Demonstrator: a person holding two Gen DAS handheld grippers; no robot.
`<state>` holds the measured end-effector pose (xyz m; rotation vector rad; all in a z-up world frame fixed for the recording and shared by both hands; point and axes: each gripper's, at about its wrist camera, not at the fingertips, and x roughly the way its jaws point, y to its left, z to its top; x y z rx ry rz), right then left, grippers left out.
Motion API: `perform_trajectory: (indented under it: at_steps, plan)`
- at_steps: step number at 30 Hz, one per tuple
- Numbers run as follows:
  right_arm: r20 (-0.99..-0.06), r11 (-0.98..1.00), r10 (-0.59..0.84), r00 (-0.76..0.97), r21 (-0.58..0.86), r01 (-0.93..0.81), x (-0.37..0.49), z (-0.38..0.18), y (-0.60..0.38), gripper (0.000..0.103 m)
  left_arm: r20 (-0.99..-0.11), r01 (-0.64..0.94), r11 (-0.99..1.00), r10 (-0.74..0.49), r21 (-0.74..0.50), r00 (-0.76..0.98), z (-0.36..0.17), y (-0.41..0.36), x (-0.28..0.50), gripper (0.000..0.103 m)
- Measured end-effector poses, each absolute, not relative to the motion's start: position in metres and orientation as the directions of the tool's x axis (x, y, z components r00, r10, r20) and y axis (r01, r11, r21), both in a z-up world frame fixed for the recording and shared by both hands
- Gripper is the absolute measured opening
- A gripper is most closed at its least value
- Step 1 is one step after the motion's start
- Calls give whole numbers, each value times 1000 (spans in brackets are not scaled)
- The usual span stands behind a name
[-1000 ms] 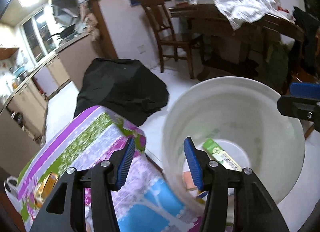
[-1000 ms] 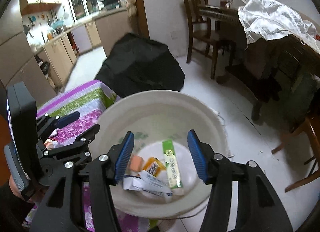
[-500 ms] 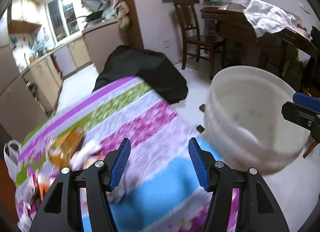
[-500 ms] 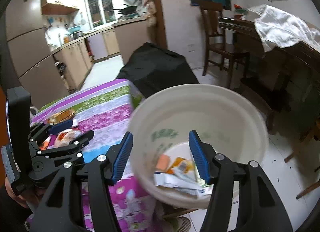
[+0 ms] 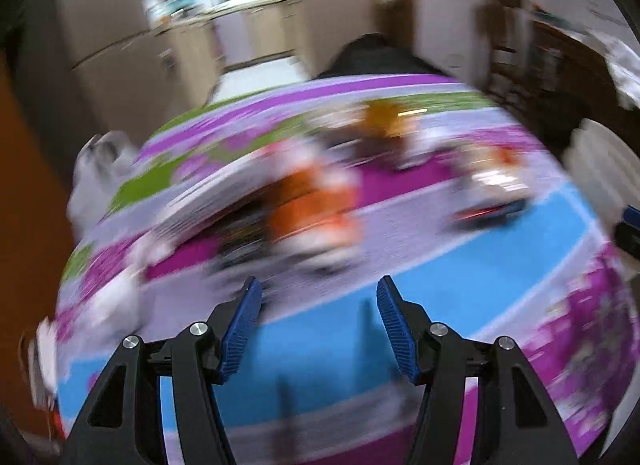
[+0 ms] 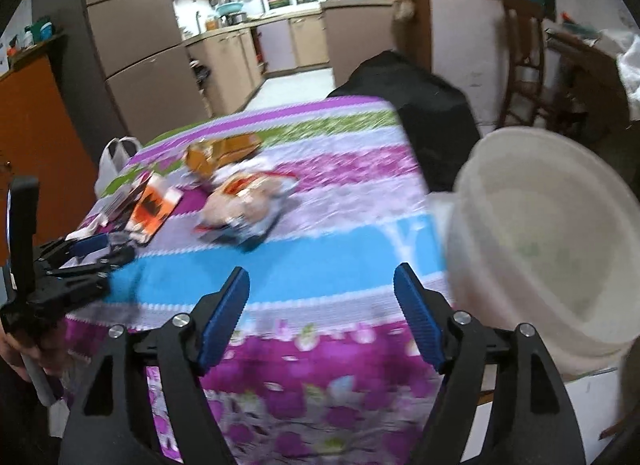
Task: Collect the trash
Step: 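Move both open tools back toward the remaining items on the table, then grasp the orange paper cup with the right tool while the left tool grasps the white medicine box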
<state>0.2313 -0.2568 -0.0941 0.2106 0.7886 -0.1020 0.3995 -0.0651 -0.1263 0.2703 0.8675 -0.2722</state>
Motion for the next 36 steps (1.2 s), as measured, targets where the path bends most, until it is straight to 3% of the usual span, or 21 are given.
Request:
perform_trajectory:
  at_steps: [4,8,13,16,19,20,22,26,28,31,36]
  plan:
    - [-731,966,41,682,202,159,241,-105,-243,72,-775,252,956,-45,150,630,-118,-4,427,61]
    - [-741,954,84,666,254,163,244,-116,-229,72,-758,224,969,-68,105,648,-94,6,501,62]
    - [-757,958,94,647,246,150,236,-124,-208,72,-872,270,960,-64,80,486,-132,-18,593,65]
    - [-772,959,90,629,238,154,232,-132,-208,72,-891,298,952,-76,69,447,-130,-24,574,64]
    - [-763,954,99,639,255,157,227,-135,-214,72,-909,408,909,-236,-82,343,-127,-31,518,66]
    - [-759,953,101,643,260,157,227,-136,-215,72,-914,444,894,-222,-52,339,-127,-37,493,67]
    - [-747,947,114,655,280,155,224,-134,-216,72,-894,459,888,-211,-7,396,-118,-36,460,67]
    - [-720,950,117,684,281,134,214,-128,-215,72,-828,380,912,-330,-156,453,-90,5,423,76]
    - [-709,957,118,695,267,110,208,-126,-213,73,-811,387,913,-322,-130,489,-84,17,402,77]
    - [-679,966,150,719,255,39,201,-121,-208,73,-801,416,907,-299,-69,519,-87,27,376,77]
    - [-670,974,206,713,70,-216,226,-108,-180,85,-807,409,903,-337,-131,485,-102,44,363,78]
